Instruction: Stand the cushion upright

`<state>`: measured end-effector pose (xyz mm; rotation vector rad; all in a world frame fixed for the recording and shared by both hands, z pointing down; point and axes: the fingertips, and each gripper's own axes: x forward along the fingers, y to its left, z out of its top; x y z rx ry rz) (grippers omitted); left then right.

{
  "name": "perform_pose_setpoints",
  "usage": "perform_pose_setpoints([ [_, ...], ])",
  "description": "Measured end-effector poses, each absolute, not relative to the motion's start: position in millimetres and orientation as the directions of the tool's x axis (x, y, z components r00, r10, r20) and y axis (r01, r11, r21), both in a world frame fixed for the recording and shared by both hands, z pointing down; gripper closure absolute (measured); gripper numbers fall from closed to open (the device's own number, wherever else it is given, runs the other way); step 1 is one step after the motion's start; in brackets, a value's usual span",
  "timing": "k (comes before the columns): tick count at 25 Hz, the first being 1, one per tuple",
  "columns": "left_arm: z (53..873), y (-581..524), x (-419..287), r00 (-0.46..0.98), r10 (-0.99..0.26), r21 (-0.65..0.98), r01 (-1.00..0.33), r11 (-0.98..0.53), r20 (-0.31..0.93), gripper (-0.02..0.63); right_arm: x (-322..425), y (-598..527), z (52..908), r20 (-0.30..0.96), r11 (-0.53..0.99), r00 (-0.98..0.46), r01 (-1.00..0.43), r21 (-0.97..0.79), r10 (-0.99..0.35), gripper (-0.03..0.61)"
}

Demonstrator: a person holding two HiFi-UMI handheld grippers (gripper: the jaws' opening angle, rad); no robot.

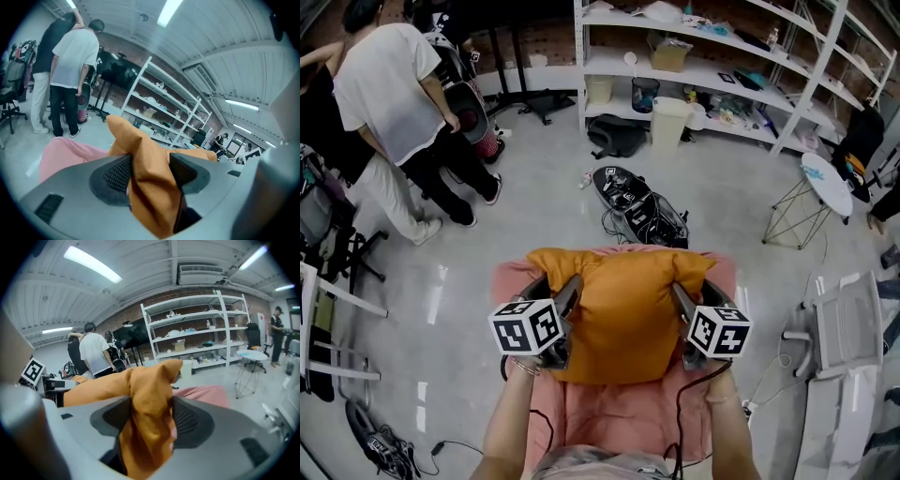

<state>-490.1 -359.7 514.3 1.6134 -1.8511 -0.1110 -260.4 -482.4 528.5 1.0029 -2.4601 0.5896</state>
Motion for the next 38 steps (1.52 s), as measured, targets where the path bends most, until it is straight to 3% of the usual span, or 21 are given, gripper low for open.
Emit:
perform_pose_setpoints([
  [14, 484.9, -312.9, -489.7, -0.042, -0.952, 0.447, -0.876, 0.181, 0.304, 0.281, -227.9, -453.3, 499.7, 0.485, 0.583, -0.559, -0.804, -0.117, -0.673, 0.299],
  [31, 456.5, -214.7, -443.2, -0.019, -0.971, 0.479, -0.868, 0.135, 0.24, 0.284, -199.6, -355.4, 485.4, 0.449, 0.596, -0.594, -0.787, -0.157, -0.667, 0.299],
  [34, 449.2, -203.4, -416.8, -0.023, -0.975, 0.485, -0.865, 0.131, 0.221, 0.345, -180.1, -336.0, 485.0, 0.45, 0.608, -0.614, -0.773, -0.178, -0.649, 0.299],
  [38, 443.6, -185.2, -376.8, -0.016, -0.976, 0.48, -0.869, 0.122, 0.219, 0.377, -150.1, -310.8, 482.4, 0.445, 0.618, -0.639, -0.756, -0.215, -0.627, 0.299],
])
